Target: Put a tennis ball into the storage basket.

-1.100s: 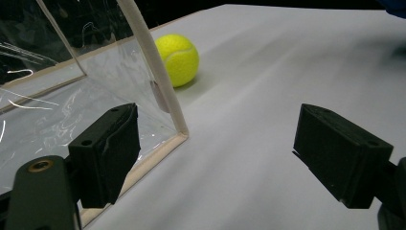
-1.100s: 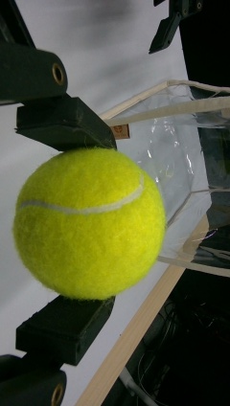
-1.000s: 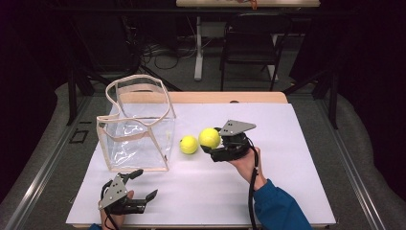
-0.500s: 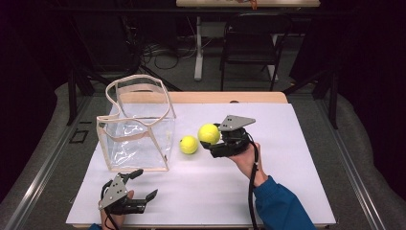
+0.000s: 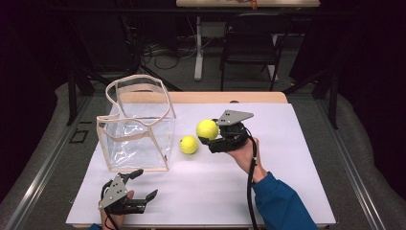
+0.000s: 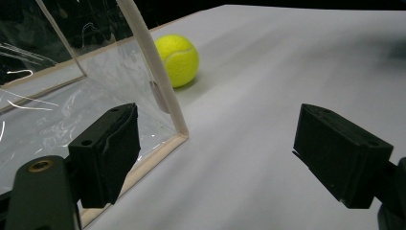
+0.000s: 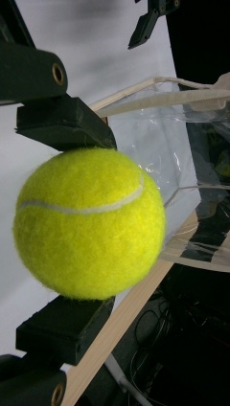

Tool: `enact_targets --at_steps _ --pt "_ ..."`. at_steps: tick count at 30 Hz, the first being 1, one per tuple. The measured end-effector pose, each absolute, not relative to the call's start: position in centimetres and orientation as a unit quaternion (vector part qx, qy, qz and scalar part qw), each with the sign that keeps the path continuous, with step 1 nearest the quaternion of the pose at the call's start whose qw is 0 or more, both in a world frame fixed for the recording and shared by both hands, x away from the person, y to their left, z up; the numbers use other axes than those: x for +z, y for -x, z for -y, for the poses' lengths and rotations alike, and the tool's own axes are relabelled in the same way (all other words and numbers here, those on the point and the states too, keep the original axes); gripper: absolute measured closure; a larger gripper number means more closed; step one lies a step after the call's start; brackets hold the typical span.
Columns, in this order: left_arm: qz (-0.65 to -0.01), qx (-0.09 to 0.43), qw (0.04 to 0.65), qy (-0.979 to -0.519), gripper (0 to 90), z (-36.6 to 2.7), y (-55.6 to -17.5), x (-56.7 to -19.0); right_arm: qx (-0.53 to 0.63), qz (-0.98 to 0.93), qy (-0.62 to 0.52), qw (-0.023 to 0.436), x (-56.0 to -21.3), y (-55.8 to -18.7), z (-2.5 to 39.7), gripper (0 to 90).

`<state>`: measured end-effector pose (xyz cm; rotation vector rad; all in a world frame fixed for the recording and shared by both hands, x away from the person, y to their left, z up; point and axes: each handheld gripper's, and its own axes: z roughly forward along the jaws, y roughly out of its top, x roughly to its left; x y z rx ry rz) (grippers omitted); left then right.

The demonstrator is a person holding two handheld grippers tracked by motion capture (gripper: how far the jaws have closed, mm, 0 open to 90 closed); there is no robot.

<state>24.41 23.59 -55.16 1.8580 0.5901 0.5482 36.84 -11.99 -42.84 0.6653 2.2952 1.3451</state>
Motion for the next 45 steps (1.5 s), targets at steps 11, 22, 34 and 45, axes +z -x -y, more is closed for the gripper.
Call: enact_targets --at_steps 11,22,34,45 --pt "-0.247 0.229 0.532 -0.777 15.9 -23.6 -24.4 -55.2 0.479 -0.823 -0.233 0.197 -42.2 -37.5 11.4 25.8" --pt "-0.246 0.229 0.532 -0.777 16.0 -23.6 -24.4 -55.1 0.476 -0.826 -0.226 0.199 -41.5 -37.9 10.7 25.8" --pt "-0.246 0.229 0.532 -0.777 15.9 -23.6 -24.4 -55.1 0.476 -0.827 -0.223 0.201 -41.0 -38.3 10.2 25.8" --pt "-0.245 0.229 0.533 -0.777 15.9 -23.6 -24.4 -55.1 0.475 -0.828 -0.221 0.203 -40.8 -38.5 10.0 25.8"
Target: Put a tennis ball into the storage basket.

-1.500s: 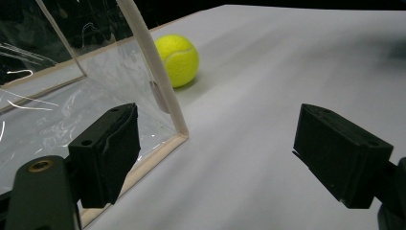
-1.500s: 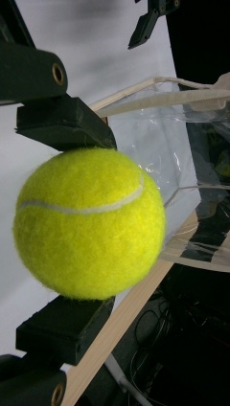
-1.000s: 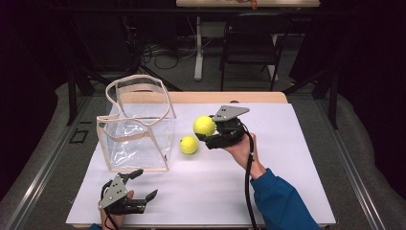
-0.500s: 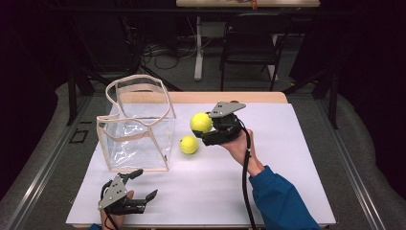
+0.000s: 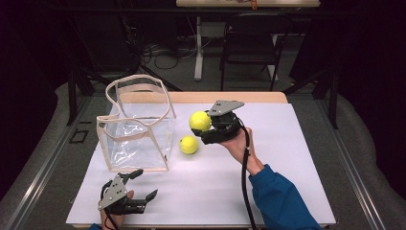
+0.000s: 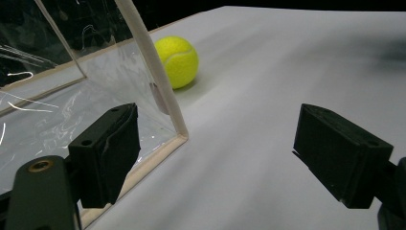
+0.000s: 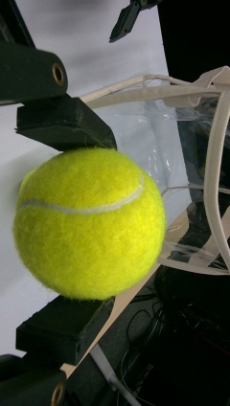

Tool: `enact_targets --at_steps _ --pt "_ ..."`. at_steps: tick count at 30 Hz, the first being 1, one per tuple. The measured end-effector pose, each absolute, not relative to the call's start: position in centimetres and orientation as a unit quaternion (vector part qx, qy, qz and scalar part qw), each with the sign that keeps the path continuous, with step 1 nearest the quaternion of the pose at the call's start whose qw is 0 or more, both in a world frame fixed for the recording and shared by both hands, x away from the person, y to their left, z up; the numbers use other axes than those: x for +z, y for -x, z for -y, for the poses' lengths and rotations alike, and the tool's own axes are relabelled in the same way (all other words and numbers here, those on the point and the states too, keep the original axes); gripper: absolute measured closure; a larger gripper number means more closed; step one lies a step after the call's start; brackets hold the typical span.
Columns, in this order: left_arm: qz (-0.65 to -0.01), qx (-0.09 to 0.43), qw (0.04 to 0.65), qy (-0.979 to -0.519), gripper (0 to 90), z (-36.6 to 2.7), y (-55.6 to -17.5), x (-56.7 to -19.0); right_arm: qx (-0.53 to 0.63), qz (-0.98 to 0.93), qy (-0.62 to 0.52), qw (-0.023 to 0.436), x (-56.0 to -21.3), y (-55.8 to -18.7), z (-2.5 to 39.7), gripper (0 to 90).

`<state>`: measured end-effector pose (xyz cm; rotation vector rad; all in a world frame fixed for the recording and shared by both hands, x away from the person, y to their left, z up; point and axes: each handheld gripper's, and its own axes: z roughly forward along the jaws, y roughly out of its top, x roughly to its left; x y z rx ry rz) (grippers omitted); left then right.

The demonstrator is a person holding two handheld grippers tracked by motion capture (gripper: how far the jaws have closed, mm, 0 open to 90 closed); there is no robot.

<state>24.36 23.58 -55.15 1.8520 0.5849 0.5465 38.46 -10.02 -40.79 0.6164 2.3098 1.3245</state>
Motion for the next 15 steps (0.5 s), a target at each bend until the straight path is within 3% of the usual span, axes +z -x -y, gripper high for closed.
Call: enact_targets --at_steps 15 --pt "-0.245 0.229 0.533 -0.777 15.9 -23.6 -24.4 -55.1 0.47 -0.833 -0.203 0.209 -38.9 -39.3 8.4 25.8"
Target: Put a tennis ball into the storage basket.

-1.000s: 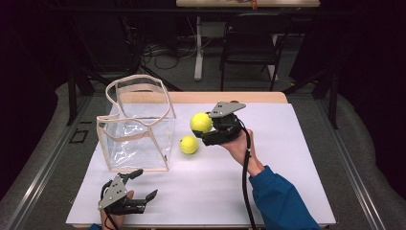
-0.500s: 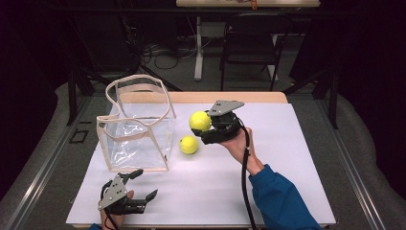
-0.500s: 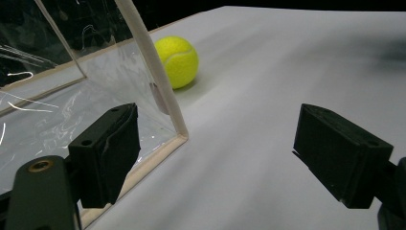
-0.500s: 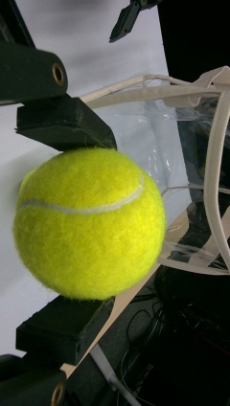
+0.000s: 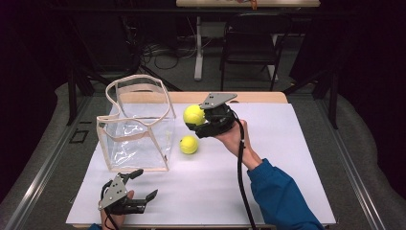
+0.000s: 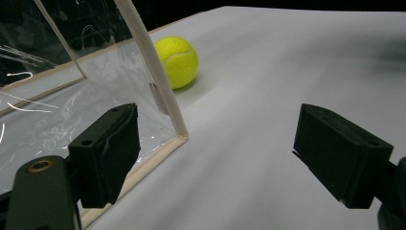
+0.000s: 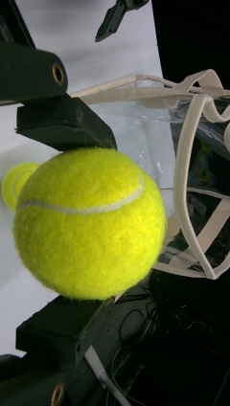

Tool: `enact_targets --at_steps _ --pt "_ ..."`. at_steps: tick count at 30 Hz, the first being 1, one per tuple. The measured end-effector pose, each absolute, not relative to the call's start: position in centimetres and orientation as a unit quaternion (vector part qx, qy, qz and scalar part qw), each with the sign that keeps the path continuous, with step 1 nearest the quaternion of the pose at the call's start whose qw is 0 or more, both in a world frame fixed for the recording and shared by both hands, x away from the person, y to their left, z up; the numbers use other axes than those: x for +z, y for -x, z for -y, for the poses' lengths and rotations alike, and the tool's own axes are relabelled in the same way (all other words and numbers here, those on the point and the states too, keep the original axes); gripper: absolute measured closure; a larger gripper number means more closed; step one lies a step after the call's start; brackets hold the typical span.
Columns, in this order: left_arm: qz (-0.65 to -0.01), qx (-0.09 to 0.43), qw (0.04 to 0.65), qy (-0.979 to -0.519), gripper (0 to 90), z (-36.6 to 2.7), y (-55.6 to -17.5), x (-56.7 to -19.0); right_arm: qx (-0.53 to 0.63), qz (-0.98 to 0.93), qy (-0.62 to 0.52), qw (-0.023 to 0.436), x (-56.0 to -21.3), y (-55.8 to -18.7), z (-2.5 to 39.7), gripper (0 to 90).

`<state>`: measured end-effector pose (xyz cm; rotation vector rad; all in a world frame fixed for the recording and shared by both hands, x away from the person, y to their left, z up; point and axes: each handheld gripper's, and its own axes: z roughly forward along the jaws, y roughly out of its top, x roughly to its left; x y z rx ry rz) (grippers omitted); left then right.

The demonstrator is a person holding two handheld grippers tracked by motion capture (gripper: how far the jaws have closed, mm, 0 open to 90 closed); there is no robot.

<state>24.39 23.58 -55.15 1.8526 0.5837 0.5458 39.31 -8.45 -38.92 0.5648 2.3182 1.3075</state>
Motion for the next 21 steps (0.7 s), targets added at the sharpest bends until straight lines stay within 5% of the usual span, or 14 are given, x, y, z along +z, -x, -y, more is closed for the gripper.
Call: enact_targets --at_steps 21 --pt "-0.245 0.23 0.533 -0.777 16.0 -23.6 -24.3 -55.1 0.468 -0.836 -0.195 0.209 -37.6 -40.1 6.8 25.9"
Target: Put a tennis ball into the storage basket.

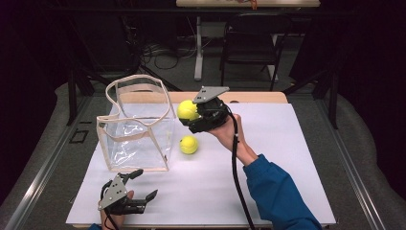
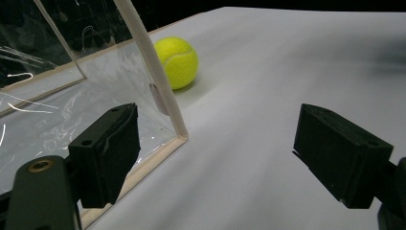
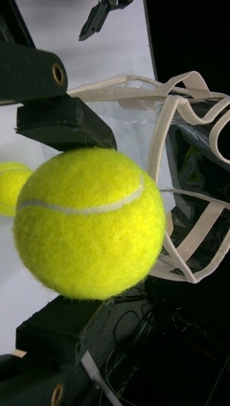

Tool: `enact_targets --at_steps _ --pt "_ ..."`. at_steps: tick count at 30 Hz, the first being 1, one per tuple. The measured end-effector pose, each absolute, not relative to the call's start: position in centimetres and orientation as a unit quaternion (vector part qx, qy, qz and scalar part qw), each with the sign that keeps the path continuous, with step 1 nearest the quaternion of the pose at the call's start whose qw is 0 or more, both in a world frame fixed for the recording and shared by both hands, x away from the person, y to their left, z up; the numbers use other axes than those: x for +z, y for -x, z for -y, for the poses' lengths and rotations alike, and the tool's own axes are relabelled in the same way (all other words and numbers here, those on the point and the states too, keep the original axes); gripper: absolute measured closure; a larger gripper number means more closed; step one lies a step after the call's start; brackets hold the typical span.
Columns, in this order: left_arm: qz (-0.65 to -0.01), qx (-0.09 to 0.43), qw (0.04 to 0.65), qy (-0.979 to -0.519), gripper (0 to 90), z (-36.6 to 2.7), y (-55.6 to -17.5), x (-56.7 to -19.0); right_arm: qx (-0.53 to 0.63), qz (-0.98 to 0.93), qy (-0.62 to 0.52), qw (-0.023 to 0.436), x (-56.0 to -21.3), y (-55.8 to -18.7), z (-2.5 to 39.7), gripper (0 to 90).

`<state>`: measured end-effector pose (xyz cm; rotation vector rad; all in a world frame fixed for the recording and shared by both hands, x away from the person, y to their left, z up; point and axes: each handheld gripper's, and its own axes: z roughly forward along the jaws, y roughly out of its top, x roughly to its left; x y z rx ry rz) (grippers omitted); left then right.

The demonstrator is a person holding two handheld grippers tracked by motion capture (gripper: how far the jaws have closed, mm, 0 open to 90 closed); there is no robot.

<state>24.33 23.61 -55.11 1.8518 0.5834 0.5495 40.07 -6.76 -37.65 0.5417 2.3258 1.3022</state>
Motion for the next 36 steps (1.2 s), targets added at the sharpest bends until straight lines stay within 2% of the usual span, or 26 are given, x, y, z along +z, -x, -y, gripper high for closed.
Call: enact_targets --at_steps 36 --pt "-0.245 0.231 0.533 -0.776 15.9 -23.6 -24.3 -55.1 0.485 -0.828 -0.182 0.213 -36.3 -40.8 4.9 25.9"
